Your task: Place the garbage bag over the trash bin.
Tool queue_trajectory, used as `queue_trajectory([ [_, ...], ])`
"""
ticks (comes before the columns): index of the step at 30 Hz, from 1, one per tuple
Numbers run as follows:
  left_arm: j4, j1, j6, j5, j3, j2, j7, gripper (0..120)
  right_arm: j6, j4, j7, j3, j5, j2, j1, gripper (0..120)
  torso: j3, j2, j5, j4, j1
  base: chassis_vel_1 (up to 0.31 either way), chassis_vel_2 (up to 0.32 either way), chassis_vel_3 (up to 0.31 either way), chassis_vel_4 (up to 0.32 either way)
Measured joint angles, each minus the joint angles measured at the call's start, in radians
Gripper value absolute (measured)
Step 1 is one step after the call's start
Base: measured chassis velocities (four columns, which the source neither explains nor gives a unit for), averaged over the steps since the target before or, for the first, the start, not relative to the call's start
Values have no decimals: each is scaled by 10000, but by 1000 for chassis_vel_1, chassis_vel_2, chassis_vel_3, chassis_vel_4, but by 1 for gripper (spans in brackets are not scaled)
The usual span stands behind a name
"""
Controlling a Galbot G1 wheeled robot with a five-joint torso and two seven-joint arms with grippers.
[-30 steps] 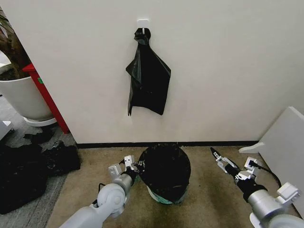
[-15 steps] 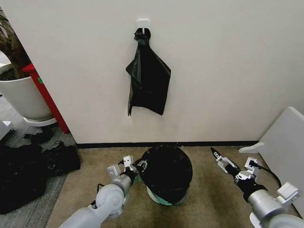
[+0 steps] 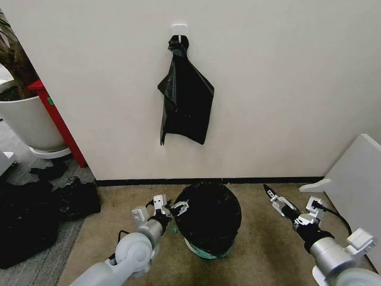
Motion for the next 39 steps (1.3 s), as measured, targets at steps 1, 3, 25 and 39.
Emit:
queue_trajectory([
  [1,-234,177,-5,19,-246,106,21,100,3,16,-8,58,-16,13,29,100,0,0,0,-1,0,0,0,0,0],
  [3,-593,430,-23,129,-577,279,56,100,11,56,-38,148,-147,43,71,100,0,0,0,-1,0,0,0,0,0],
  [25,-3134,6614,-2306,4955,-8584,1196,3672,100,2498,-143,-1313,-1724,-8401,2183,-167,100,-1,0,-4,1,0,0,0,0,0],
  [39,-5170,10560,-2628,5864,-10048,-2261,4583,100,4056,-320,-3630,-929,-9399,4230,-1367,100,-2,1,1,1,0,0,0,0,0],
])
